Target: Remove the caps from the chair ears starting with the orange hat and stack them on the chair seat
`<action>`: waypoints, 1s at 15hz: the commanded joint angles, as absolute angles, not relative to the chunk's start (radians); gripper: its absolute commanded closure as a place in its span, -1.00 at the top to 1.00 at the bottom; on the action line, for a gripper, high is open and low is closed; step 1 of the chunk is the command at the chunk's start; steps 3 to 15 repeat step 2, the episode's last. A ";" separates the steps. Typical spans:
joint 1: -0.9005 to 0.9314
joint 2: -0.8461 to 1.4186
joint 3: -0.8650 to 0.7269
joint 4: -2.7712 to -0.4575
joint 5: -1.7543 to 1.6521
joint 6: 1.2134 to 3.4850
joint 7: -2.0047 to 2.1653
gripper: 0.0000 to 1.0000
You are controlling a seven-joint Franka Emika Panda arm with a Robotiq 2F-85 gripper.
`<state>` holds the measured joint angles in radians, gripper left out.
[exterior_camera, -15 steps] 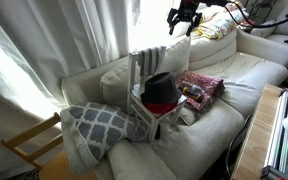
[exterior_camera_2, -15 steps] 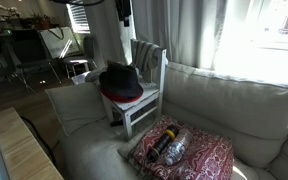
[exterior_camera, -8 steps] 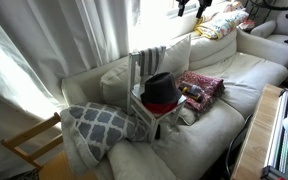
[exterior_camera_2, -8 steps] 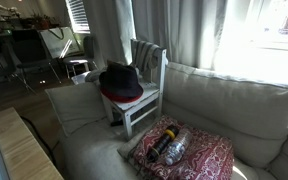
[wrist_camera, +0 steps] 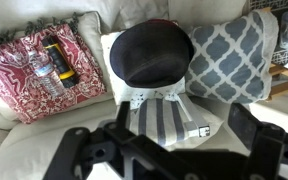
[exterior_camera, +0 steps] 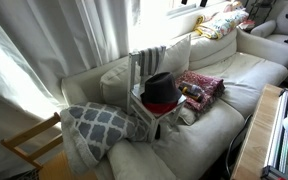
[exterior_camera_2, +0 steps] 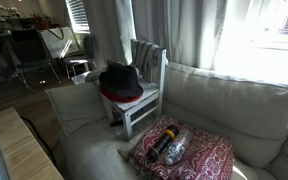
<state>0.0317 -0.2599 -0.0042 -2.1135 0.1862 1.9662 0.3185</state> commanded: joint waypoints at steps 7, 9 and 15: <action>0.016 -0.259 0.010 -2.112 0.190 1.964 0.315 1.00; 0.016 -0.259 0.010 -2.112 0.190 1.964 0.315 1.00; 0.016 -0.259 0.010 -2.112 0.190 1.964 0.315 1.00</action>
